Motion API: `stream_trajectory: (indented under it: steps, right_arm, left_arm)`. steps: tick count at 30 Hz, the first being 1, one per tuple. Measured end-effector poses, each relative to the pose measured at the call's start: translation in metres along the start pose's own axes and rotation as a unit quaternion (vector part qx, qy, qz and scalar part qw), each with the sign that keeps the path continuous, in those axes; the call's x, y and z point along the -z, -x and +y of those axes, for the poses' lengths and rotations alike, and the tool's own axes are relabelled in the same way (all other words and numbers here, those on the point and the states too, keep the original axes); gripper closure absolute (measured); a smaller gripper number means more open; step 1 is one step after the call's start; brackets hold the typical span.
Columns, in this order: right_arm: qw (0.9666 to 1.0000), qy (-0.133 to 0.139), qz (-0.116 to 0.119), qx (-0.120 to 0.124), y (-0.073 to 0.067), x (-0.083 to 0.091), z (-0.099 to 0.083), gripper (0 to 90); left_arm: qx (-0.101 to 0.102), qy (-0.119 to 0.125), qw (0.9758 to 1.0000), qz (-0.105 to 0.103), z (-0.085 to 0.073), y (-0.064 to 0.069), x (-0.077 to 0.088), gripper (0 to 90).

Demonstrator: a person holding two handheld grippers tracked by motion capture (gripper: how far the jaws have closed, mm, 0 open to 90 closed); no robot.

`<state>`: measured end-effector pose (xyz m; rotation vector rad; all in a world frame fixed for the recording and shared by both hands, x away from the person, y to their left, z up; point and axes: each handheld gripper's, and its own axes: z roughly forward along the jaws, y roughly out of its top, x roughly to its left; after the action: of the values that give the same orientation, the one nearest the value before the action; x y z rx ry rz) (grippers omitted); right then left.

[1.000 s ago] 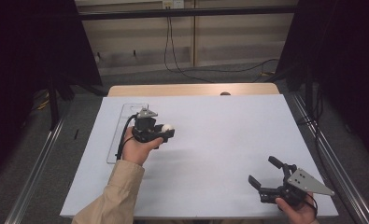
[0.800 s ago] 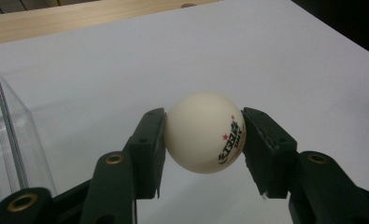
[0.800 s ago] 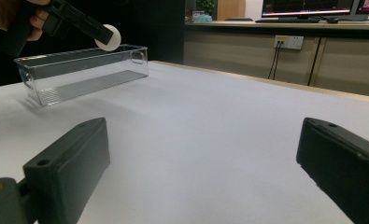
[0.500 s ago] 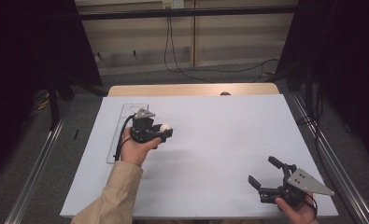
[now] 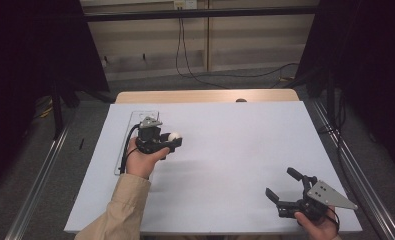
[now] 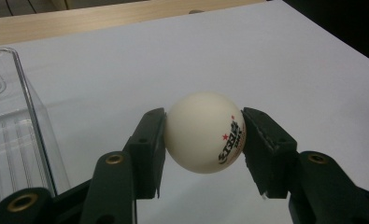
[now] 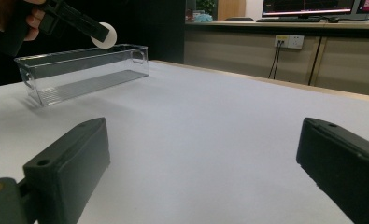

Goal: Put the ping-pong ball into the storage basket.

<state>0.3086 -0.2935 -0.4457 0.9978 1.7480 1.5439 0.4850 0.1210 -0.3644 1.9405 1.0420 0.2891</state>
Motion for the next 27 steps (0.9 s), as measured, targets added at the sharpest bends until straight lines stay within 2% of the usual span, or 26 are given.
stream_trajectory:
  steps: [8,9,10,13,15,18,24,25,27]
  right_arm:
    - [1.0,0.0,0.001,0.002,0.0,0.0,0.0,2.3]
    - [1.0,0.0,0.002,0.002,0.001,0.0,0.0,2.3]
    - [1.0,0.0,0.0,0.001,0.0,0.0,0.0,2.3]
    - [1.0,0.0,0.0,0.001,0.001,0.0,0.0,2.2]
    - [1.0,0.001,0.0,0.002,0.001,0.0,0.0,2.3]
    - [1.0,-0.001,0.002,0.001,0.0,0.0,0.0,2.3]
    - [1.0,0.0,0.001,0.001,0.0,0.0,0.0,2.3]
    - [1.0,0.0,0.0,0.001,0.001,0.0,0.0,2.3]
    - [1.0,0.0,0.0,0.001,0.001,0.0,0.0,2.2]
  left_arm:
    - [-0.004,-0.002,1.0,0.005,-0.003,-0.003,0.002,51.2]
    - [0.009,0.006,0.9999,0.004,-0.003,-0.003,0.002,51.2]
    - [0.004,0.001,1.0,0.009,-0.003,-0.003,0.003,51.2]
    - [0.013,0.01,0.9998,0.007,-0.004,-0.003,0.003,51.2]
    - [0.007,0.005,0.9999,0.012,-0.003,-0.005,0.005,51.2]
    - [0.006,0.005,0.9999,0.009,-0.004,-0.006,0.006,51.2]
    - [0.016,0.014,0.9996,0.018,-0.005,-0.009,0.008,51.2]
    - [0.008,0.007,0.9998,0.018,-0.005,-0.011,0.009,51.2]
    - [0.011,0.009,0.9997,0.02,-0.005,-0.011,0.01,51.2]
